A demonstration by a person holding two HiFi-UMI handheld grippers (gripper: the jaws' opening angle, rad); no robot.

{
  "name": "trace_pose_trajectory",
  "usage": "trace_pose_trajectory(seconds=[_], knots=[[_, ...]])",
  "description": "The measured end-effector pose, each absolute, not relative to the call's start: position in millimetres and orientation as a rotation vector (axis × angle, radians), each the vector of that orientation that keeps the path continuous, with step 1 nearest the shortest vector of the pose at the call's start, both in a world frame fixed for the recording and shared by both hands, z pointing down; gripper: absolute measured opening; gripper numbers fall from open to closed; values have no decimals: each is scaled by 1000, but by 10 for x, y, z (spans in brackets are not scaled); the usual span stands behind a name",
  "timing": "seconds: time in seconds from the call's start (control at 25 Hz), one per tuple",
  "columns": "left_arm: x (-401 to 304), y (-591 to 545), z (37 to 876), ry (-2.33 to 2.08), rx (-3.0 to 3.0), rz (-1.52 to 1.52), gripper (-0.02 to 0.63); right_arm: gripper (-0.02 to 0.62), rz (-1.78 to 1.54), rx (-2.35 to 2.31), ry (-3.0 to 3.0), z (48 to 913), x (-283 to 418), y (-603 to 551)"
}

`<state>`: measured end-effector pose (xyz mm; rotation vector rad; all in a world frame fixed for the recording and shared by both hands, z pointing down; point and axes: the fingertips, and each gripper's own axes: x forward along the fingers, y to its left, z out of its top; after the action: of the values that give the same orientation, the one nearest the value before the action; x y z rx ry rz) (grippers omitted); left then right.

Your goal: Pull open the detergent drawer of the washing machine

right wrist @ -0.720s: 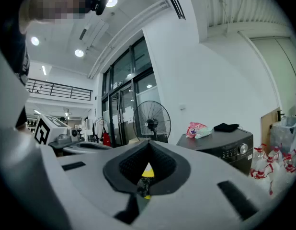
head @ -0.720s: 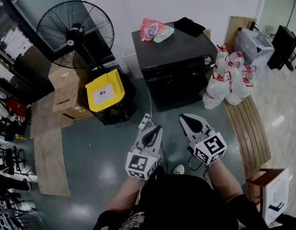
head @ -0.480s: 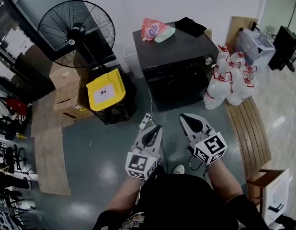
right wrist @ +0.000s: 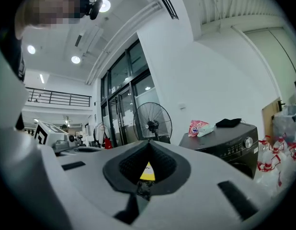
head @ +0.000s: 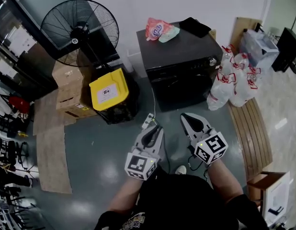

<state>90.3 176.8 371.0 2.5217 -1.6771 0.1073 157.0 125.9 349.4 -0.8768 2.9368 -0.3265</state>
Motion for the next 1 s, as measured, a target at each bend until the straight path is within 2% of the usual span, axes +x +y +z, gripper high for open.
trace_pose_trajectory(seconds=[0.04,0.12,0.2,0.32,0.48,0.8,1.0], knots=[[883,1740,3713,-1669,2525,98,37,8,-340,-874,2930,3497,1549,1235],[836,1669,3712,-1655,2532,82,128,15,-366,-870,2912,3499,1504,1173],[764,1592,3711,-1649,2542,72,191,114,-399,-867,2888,3501,1436,1096],[618,1457,3727,-1633,2565,72,256,194,-455,-881,2848,3526,1303,935],[414,1264,3749,-1577,2599,81,276,270,-560,-932,2781,3592,1128,677],[-117,854,3789,-1494,2652,116,287,314,-695,-1017,2681,3718,671,208],[-452,592,3837,-1444,2664,106,288,365,-730,-1076,2615,3811,415,-57]])
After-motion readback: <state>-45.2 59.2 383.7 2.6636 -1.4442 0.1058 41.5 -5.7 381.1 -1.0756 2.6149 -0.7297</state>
